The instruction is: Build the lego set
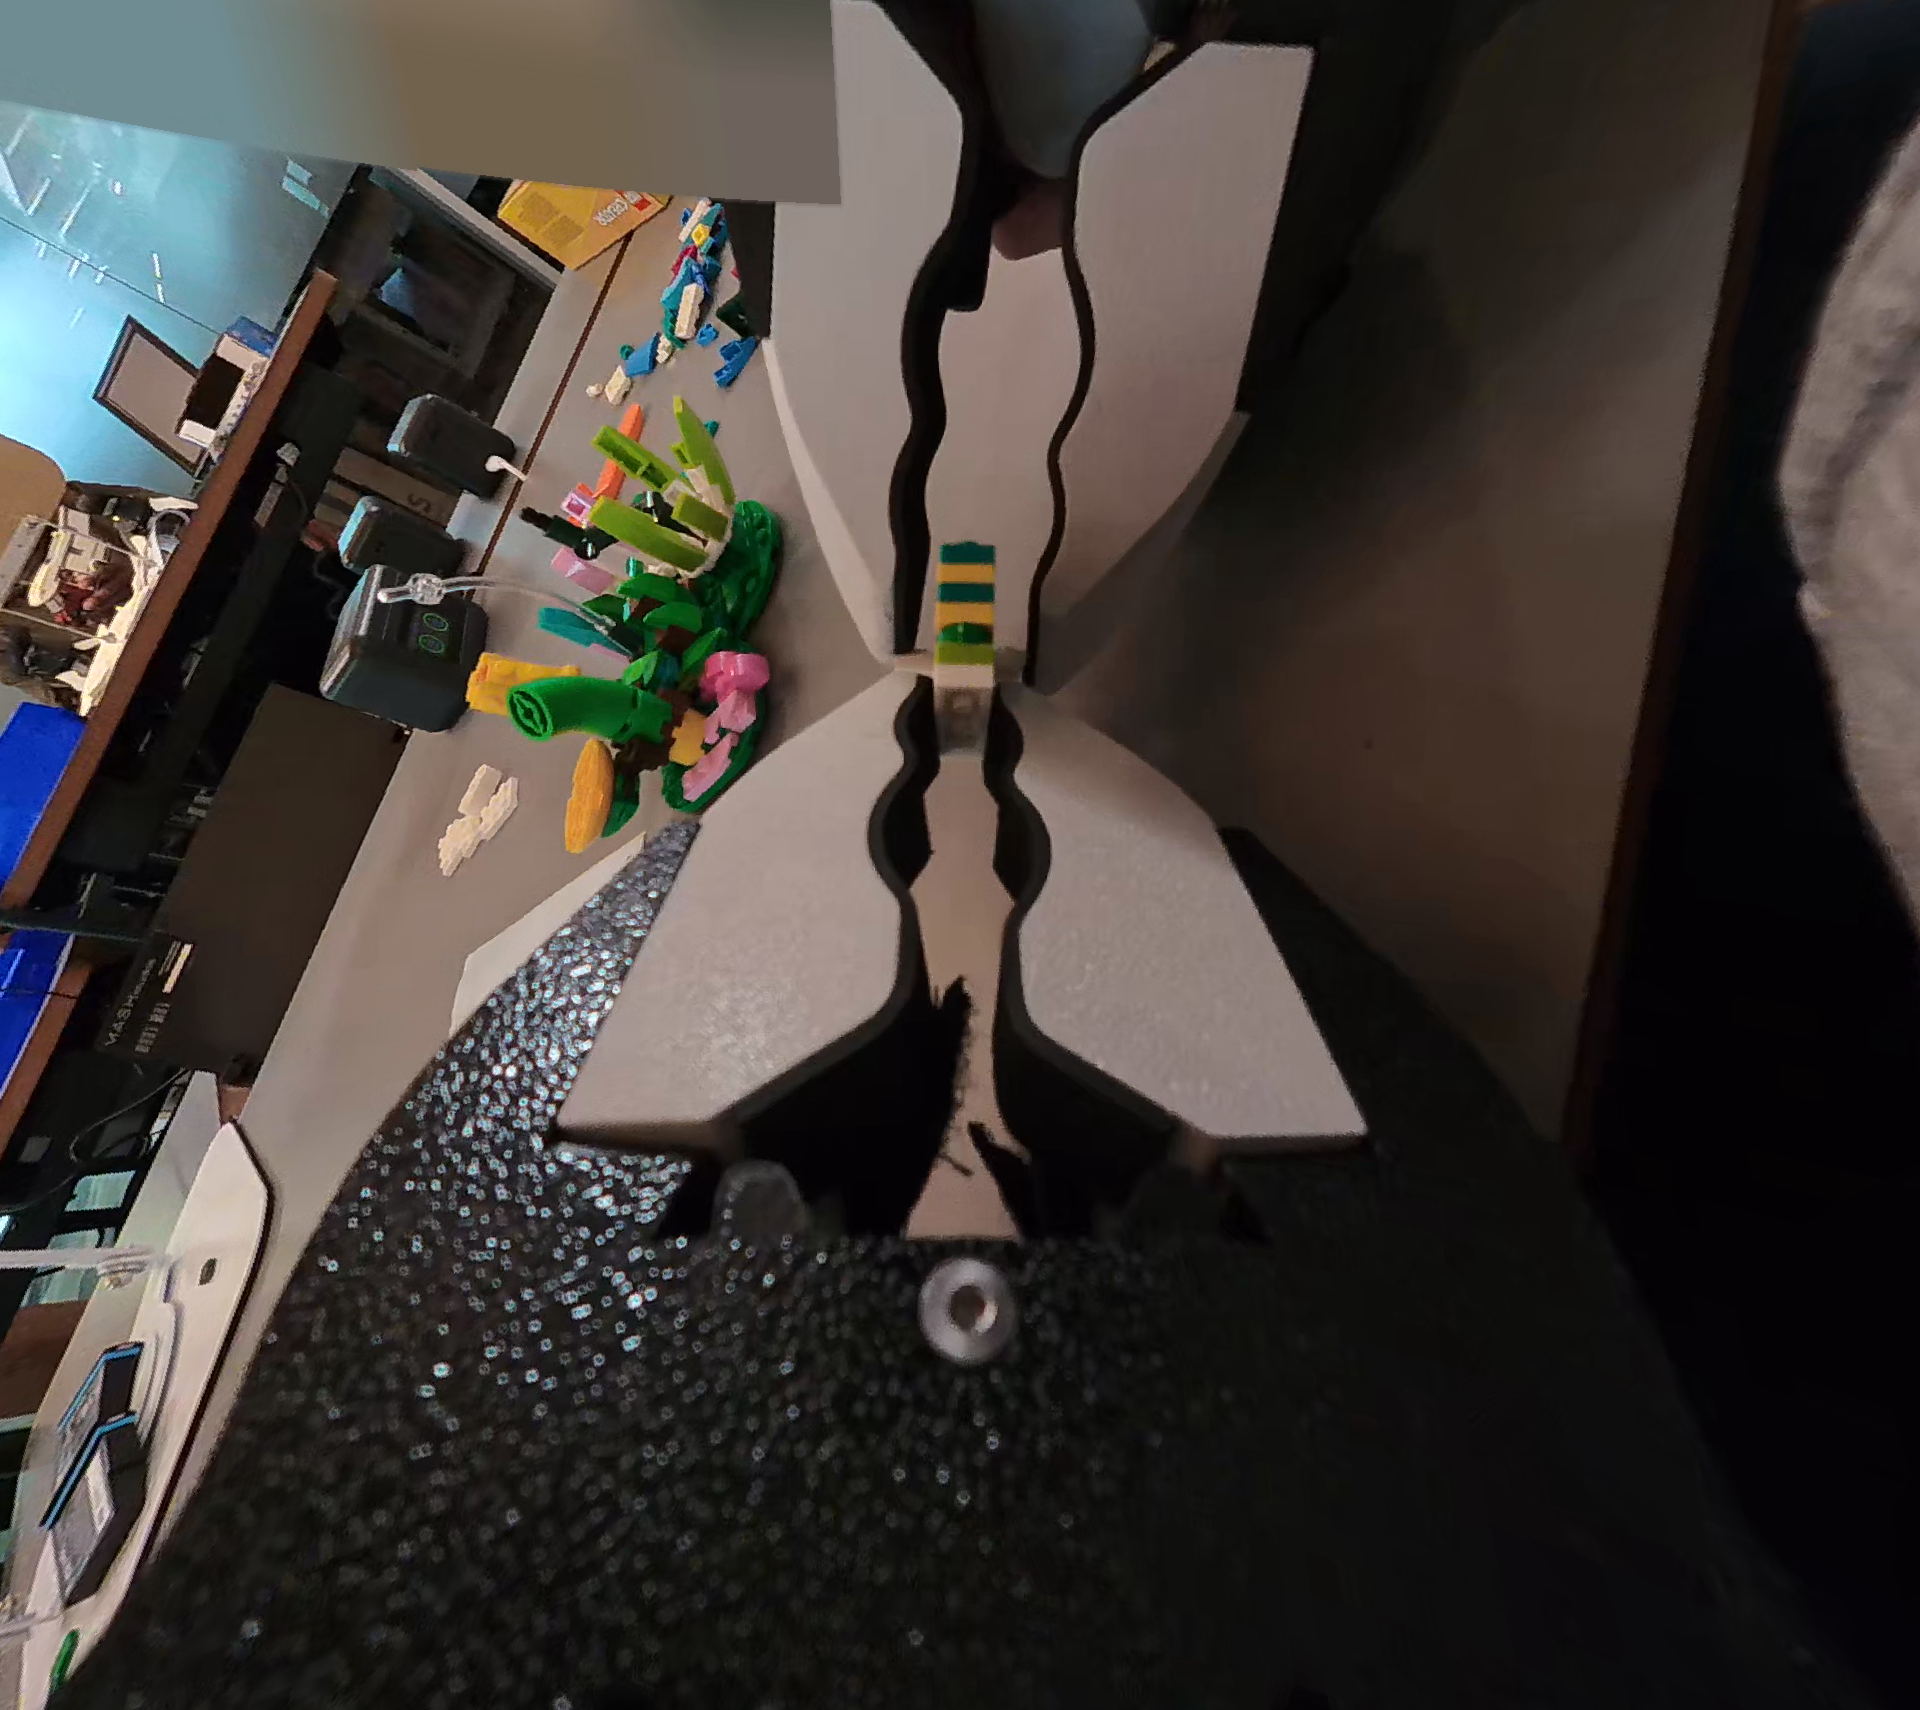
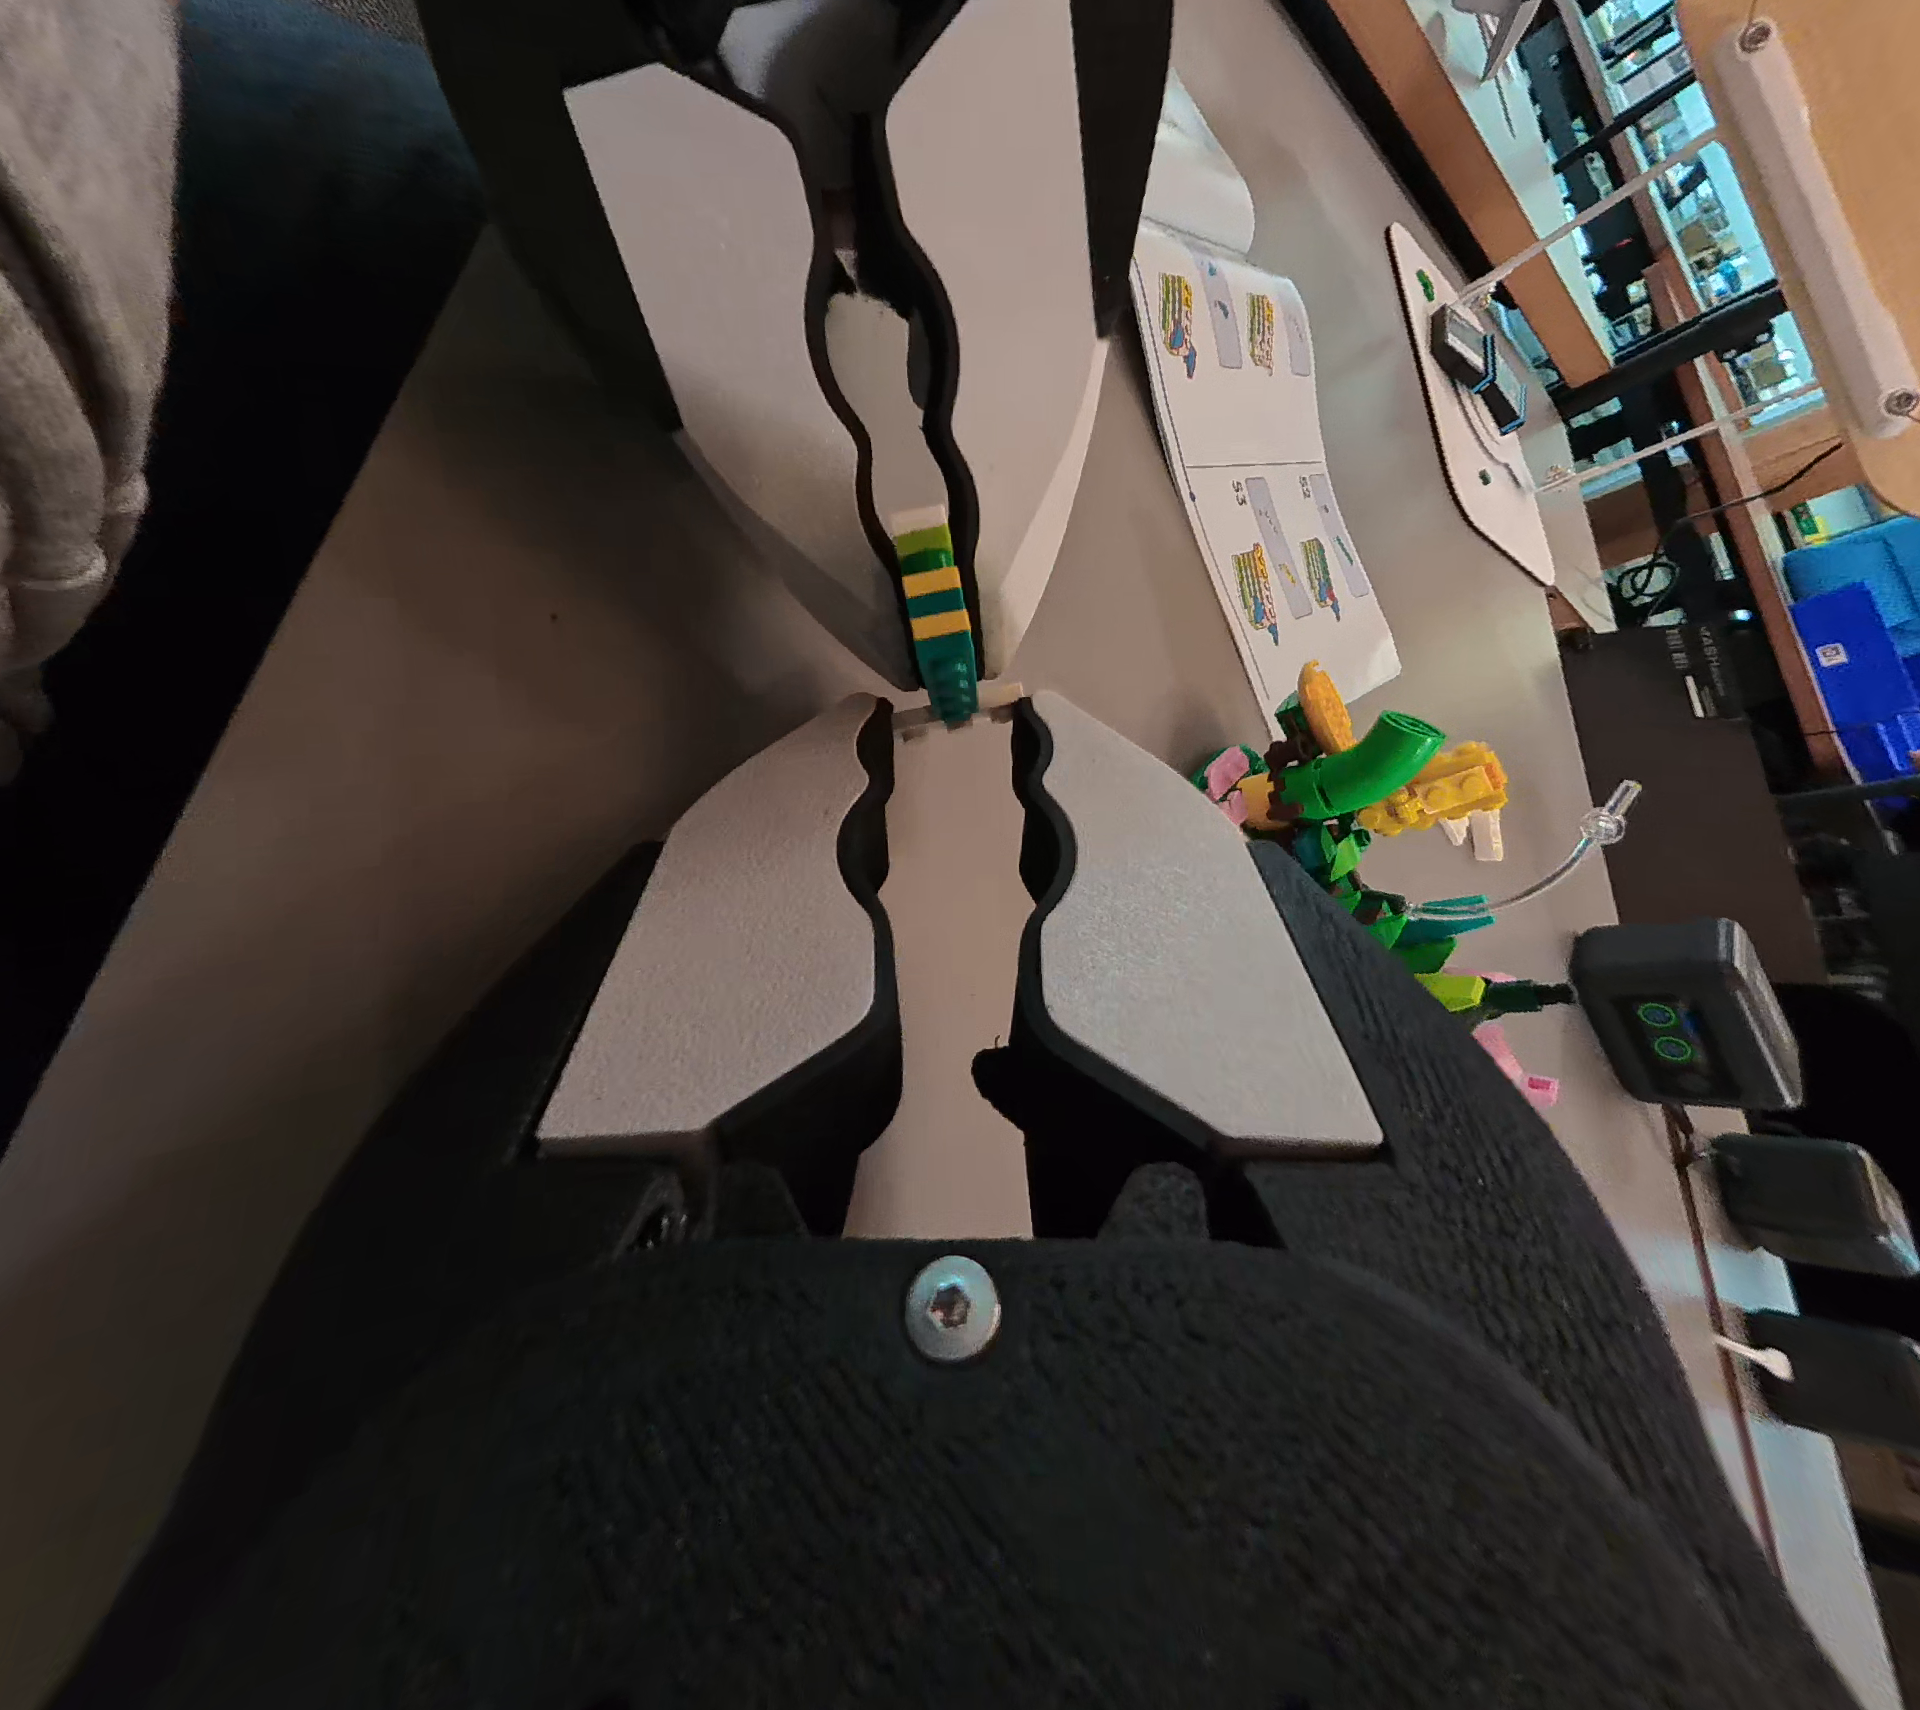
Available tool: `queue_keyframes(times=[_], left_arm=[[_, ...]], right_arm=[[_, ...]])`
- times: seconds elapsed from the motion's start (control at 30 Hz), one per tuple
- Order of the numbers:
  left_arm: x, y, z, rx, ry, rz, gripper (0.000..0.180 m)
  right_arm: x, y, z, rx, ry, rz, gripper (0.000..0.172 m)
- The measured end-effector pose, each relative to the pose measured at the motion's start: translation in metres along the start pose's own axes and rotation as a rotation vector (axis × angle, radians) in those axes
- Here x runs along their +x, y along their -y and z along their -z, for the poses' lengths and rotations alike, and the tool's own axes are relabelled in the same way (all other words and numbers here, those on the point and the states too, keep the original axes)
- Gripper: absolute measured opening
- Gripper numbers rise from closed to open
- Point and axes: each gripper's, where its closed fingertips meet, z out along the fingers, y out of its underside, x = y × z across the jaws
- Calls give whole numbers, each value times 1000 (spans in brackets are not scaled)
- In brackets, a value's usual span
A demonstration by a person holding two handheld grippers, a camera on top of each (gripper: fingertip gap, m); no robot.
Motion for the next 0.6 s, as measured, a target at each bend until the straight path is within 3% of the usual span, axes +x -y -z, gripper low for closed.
queue_keyframes(times=[0.23,0.33,0.43,0.6], left_arm=[[-6,0,0,6,27,26,9],[-24,1,7,48,98,129,9],[-49,14,20,213,86,432,8],[-99,32,61,723,-69,1140,8]], right_arm=[[5,0,1,30,6,-73,22],[19,4,7,69,-59,-108,36],[38,14,19,181,-125,-204,38],[69,23,40,302,-319,-207,40]])
